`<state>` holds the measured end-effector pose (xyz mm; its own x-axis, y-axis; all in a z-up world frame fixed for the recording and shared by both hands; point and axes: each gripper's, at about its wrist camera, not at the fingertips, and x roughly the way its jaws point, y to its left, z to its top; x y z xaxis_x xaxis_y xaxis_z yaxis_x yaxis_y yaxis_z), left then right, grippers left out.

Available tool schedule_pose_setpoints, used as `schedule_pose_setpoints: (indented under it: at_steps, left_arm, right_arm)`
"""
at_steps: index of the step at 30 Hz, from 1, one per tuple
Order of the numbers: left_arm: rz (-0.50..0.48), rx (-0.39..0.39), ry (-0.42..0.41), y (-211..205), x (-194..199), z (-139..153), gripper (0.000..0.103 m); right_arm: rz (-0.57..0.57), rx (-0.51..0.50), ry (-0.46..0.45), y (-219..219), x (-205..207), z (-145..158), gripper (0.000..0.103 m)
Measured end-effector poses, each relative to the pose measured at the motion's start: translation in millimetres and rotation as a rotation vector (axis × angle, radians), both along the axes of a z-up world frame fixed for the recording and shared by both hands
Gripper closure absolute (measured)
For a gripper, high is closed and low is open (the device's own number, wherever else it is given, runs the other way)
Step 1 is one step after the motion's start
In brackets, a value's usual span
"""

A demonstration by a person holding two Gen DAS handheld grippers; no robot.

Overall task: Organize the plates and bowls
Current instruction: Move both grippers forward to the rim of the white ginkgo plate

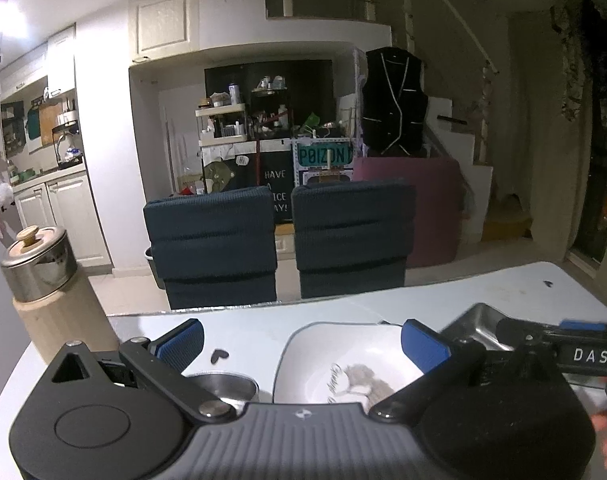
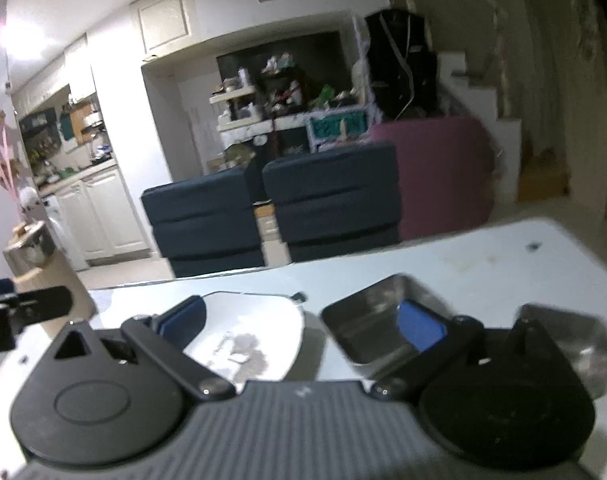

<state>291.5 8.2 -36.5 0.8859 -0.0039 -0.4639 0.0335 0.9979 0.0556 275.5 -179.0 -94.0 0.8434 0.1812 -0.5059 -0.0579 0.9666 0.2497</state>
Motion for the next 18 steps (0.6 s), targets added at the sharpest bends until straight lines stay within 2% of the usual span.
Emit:
schedule_pose_setpoints:
  at_steps: [5, 9, 10, 13, 18]
  left_arm:
    - [0.04, -0.023, -0.012, 15.7, 25.3, -22.0, 0.0]
    - [0.061, -0.077, 0.011, 35.3, 35.3, -35.7, 0.0]
    - [0.063, -0.098, 0.014, 40.3, 35.7, -38.4, 0.0]
    - [0.077, -0.168, 0.025, 56.0, 37.9, -47.2, 0.0]
    - [0.093, -0.246, 0.022, 73.8, 35.4, -56.0, 0.001]
  right_arm:
    - [-0.014, 0.092, 0.082, 9.1, 29.6, -28.0, 0.0]
    - [0.018, 0.032, 0.155, 43.4, 43.9, -47.9, 0.0]
    - [0.031, 0.018, 0.167, 50.1, 47.8, -51.9, 0.005]
    - [0.042, 0.027, 0.276, 64.3, 61.3, -68.2, 0.021]
    - [-0.059, -0.002, 0.329, 66.4, 77.6, -85.2, 0.031]
